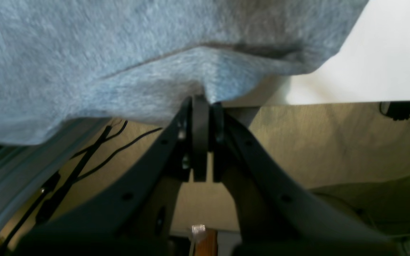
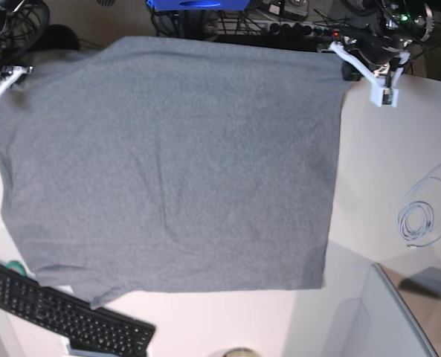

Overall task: Layout the t-shirt on the table in an organized manner, then fold the t-shirt properly
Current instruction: 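Pull the held shirt edge outward with both grippers, then regrasp the shirt edge with both grippers and smooth it flat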

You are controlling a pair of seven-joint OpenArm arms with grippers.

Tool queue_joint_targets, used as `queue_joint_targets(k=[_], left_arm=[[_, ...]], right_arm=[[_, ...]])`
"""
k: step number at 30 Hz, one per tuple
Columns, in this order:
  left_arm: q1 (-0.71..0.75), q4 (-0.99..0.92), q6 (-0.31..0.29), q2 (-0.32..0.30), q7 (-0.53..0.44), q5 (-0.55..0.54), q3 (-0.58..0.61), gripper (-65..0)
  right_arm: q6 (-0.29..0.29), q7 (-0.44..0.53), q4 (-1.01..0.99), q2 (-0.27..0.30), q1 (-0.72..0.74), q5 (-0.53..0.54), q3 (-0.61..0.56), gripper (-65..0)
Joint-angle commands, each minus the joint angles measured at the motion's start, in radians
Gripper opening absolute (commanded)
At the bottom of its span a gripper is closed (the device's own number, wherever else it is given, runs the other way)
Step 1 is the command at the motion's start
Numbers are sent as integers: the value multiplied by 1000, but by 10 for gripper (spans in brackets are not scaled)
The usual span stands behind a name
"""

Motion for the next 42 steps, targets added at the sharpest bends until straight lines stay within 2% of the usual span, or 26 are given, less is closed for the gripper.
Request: queue_joint_targets(k=[1,5,12,14,19,23,25,33,37,42], left_arm=[[7,20,0,-9,-12,0,-16,-650],[6,20,0,-9,-11,0,-15,-650],[-6,20,0,-9,-11,0,54,-650],[-28,20,0,-9,-6,0,59,-650],[-129,20,0,-9,80,0,59,-650],[-191,12,0,-6,86,0,61,-650],[-215,8,1,-6,86,2,61,-650],[-312,-51,3,-6,86,8,61,-650],[-349,-92,4,-8,86,9,61,-650],[-398,-154,4,-9,86,9,51,-650]], right_arm=[[1,5,13,14,1,7,2,-645],[1,2,13,14,4,7,2,-645],[1,-2,13,14,13,7,2,-645],[1,-3,13,14,19,7,2,-645],[1,-3,13,14,41,7,1,-645],[1,2,12,16,67,7,1,-645],[-44,8,10,17,81,9,-1,-645],[-56,8,-87,43,176,9,-55,-645],[-105,11,-93,45,210,7,-56,-645],[-110,34,-96,54,248,7,-58,-645]])
